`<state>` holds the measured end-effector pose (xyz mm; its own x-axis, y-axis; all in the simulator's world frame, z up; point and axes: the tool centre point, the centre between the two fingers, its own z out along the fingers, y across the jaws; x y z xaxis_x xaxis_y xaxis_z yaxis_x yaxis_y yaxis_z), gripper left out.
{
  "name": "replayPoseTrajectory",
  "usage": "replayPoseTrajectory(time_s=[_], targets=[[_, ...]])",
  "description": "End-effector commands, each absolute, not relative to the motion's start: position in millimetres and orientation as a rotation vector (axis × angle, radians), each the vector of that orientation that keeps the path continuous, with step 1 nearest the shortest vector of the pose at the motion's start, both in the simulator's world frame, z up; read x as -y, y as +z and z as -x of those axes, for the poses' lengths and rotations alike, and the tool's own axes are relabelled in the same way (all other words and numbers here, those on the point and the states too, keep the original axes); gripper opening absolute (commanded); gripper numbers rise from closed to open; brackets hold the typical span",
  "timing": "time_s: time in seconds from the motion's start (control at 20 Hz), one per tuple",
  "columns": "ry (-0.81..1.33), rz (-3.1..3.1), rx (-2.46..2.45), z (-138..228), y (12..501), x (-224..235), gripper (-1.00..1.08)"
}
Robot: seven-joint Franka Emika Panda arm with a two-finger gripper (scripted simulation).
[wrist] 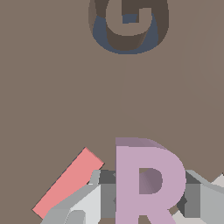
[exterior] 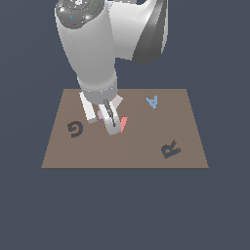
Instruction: Insert a designated object into the corresponding slot on a board.
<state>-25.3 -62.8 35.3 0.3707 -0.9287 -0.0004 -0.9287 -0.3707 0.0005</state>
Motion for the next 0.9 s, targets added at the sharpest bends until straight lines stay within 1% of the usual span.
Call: replayPoseTrajectory(time_s=[0.0,0.5,0.85], targets=[[0.0,-2.604,1.758,11,36,37,-1.0],[0.0,-2.615,1.742,-47,39,-65,-1.0],[0.0,-2.62,1.734,-74,40,-111,-1.0]])
